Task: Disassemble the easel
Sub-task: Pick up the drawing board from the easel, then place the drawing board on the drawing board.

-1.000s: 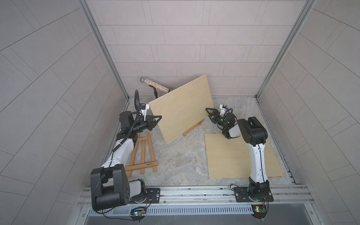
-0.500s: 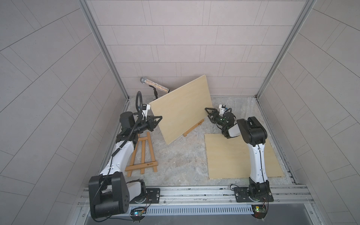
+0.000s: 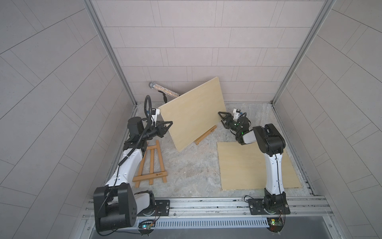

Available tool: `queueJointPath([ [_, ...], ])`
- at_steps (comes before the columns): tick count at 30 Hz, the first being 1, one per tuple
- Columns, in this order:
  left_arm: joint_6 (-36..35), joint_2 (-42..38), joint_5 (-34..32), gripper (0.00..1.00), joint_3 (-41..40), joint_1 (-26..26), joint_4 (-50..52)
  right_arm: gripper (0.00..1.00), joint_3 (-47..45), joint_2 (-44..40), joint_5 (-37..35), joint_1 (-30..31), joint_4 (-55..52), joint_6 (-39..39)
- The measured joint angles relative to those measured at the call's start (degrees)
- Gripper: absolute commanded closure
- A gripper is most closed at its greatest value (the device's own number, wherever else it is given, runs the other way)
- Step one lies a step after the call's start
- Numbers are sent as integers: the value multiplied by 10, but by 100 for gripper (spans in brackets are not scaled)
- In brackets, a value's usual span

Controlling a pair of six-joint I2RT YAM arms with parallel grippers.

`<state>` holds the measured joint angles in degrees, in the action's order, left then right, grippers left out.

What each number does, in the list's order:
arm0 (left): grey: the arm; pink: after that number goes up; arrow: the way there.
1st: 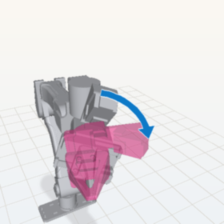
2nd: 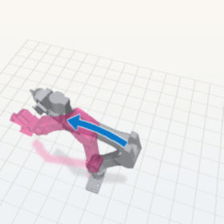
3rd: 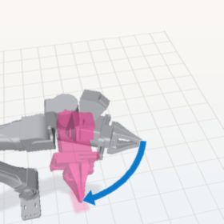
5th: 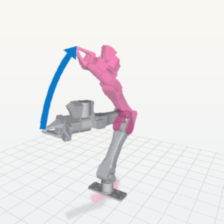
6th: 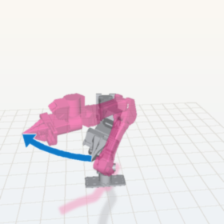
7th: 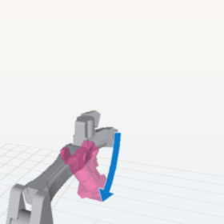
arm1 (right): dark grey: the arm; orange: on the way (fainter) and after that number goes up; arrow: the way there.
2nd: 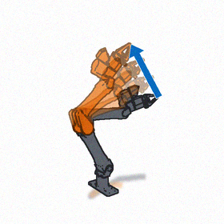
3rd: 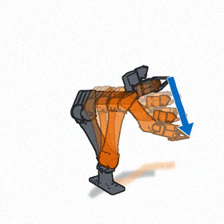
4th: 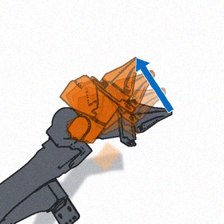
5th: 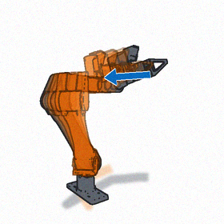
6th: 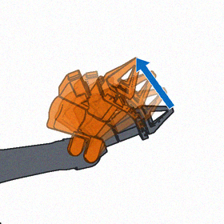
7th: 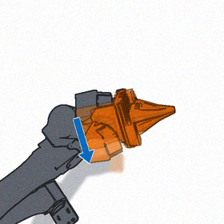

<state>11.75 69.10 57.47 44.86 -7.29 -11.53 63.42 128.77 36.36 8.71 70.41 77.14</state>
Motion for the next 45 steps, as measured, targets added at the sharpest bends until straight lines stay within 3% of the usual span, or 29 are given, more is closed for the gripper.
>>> queueJointPath([
  [11, 35, -17, -3, 100, 9, 22, 13, 17, -47, -62, -8, -16, -10, 14],
  [21, 64, -99, -7, 100, -20, 82, 37, 17, -226, -231, 31, -75, -10, 23],
  [31, 115, -165, -89, 100, -90, 203, 54, 17, -415, -345, 46, -141, -25, 17],
  [39, 163, -215, -158, 100, -118, 281, 85, 17, -485, -432, 28, -153, -106, -29],
  [45, 195, -233, -193, 100, -133, 305, 104, 17, -501, -499, 27, -153, -219, -80],
])
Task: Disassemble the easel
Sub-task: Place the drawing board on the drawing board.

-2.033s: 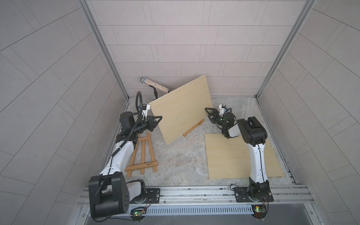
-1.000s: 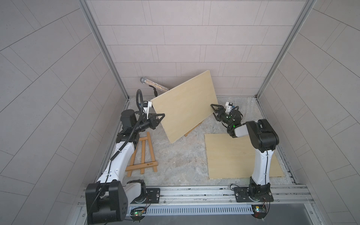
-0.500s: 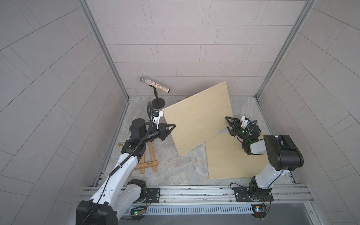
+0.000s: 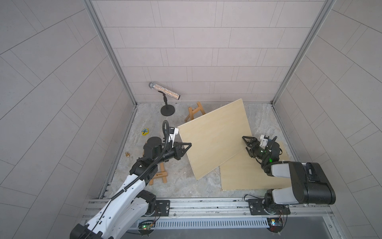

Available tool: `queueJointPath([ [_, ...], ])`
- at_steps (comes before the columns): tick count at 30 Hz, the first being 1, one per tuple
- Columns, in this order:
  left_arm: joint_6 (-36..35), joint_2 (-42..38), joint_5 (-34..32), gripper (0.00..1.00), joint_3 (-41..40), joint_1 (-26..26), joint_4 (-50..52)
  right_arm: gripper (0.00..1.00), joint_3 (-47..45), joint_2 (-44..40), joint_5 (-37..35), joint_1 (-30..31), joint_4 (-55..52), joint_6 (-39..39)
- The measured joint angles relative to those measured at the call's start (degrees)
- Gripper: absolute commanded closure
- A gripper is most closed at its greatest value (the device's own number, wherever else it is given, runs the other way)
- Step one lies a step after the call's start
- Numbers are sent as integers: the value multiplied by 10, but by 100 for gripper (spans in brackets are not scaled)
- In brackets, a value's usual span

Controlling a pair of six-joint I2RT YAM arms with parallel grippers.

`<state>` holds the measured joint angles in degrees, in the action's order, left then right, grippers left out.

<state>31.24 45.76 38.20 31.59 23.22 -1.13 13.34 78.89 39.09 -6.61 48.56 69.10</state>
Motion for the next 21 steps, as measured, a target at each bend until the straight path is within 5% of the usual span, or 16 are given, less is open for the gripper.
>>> queueJointPath([
  [11, 24, 18, -12, 100, -5, 17, 19, 17, 7, -71, 9, 3, -217, -103],
  [21, 24, 53, -16, 100, 15, 17, 24, 16, 190, -77, -6, 6, -594, -283],
])
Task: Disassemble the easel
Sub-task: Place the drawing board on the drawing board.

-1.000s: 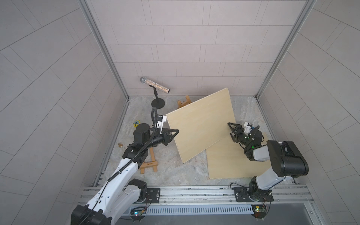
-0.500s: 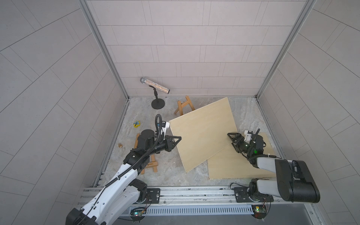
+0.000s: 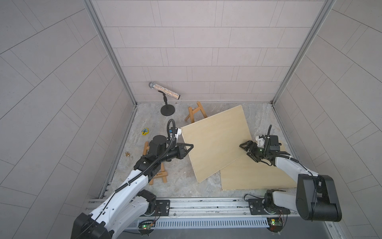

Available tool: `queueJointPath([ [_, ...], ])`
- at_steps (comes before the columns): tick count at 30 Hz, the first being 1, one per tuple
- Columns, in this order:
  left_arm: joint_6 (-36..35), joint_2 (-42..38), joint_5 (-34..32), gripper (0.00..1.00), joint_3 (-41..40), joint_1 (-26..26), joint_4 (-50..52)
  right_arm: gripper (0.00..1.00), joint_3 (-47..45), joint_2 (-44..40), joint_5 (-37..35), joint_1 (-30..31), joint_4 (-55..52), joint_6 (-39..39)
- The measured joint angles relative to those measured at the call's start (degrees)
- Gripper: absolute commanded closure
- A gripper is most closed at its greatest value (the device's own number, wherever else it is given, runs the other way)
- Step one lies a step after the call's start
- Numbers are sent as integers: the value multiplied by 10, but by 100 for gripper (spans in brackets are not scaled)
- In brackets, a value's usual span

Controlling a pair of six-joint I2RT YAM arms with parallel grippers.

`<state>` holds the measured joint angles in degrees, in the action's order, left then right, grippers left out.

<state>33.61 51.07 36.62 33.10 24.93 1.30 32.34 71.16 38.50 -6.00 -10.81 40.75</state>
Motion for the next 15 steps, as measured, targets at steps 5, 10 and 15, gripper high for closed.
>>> queueJointPath([
  [5, -1, 17, 0, 100, 14, 0, 3, 14, 94, 0, -31, -1, -145, -73],
  [10, -1, 40, 6, 100, 25, 0, 0, 13, 171, 2, -63, -23, -267, -149],
  [15, -9, 56, 9, 100, 37, 0, 0, 13, 231, 35, -49, -56, -270, -182],
])
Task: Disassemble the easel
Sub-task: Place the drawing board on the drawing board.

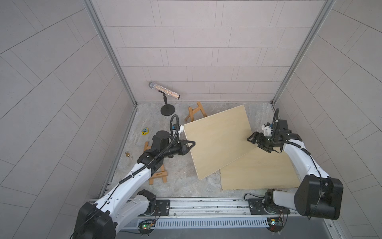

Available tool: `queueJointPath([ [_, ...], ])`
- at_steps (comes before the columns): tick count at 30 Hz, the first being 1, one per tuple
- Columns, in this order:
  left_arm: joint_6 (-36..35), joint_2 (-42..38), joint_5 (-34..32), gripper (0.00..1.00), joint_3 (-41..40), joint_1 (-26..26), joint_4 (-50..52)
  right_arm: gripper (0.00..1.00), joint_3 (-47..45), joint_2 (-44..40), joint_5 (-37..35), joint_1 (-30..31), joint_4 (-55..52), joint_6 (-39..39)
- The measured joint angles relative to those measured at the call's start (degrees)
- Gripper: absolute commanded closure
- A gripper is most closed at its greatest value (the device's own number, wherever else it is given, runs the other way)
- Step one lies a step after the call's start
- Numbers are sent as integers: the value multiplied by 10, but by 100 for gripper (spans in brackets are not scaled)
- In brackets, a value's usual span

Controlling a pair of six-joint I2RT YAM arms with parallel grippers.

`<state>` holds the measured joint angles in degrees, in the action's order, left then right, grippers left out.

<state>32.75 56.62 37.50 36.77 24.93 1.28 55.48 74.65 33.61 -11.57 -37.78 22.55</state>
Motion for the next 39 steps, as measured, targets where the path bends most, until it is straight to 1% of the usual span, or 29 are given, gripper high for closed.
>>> queueJointPath([
  [4, -12, 17, 4, 100, 15, -1, 8, 13, 58, 84, 60, -22, 83, 10],
  [10, -28, 46, 14, 100, 45, -5, 23, 13, 167, 223, 154, -30, 179, 19],
  [16, -30, 73, 30, 100, 57, -10, 21, 13, 215, 298, 224, -35, 231, 36],
  [20, -30, 83, 35, 100, 60, -13, 22, 13, 205, 310, 257, -37, 272, 59],
  [26, -22, 97, 43, 100, 62, -20, 29, 14, 113, 297, 276, -42, 448, 170],
  [29, -22, 104, 51, 100, 65, -23, 38, 14, 76, 281, 269, -44, 496, 200],
  [31, -27, 106, 56, 100, 70, -24, 47, 14, 57, 263, 257, -45, 499, 201],
  [34, -41, 112, 68, 100, 77, -25, 63, 14, 35, 226, 230, -49, 460, 179],
  [37, -57, 124, 85, 100, 87, -27, 81, 15, 32, 189, 187, -53, 362, 120],
  [39, -60, 137, 101, 100, 91, -26, 93, 14, 46, 167, 142, -56, 256, 64],
])
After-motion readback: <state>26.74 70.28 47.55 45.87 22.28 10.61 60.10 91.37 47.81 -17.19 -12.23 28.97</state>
